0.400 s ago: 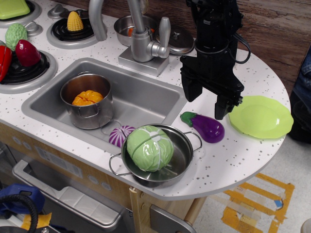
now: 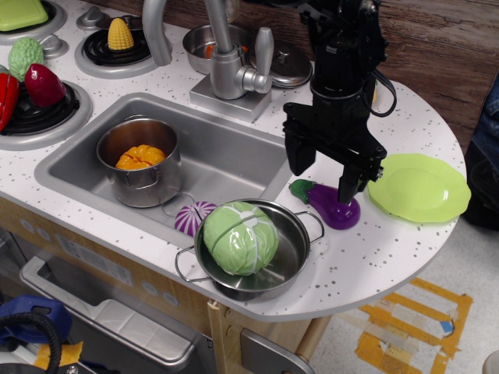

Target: Put eggplant on plate

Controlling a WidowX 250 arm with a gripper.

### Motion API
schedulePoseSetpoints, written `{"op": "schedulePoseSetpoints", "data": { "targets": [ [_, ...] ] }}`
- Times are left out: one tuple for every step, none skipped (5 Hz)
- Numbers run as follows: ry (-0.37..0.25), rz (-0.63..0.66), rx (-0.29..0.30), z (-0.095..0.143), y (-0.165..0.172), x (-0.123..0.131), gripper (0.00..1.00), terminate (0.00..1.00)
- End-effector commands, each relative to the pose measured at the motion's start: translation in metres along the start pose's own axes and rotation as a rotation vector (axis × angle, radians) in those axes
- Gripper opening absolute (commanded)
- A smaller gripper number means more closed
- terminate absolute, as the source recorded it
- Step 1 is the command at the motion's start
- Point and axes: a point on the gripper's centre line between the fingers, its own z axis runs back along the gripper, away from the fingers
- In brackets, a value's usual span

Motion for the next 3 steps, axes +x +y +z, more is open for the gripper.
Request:
{"op": "schedulePoseSetpoints", "data": {
  "targets": [
    [-0.059,0.207,0.101,0.0251,-0.0100,0.0193,1.00,0.00],
    [-0.088,0.385,0.085,0.0324,-0.0128,0.0225,1.00,0.00],
    [-0.122,0.531,0.060,0.0297,-0.0122,0.0230,1.00,0.00]
  ]
}}
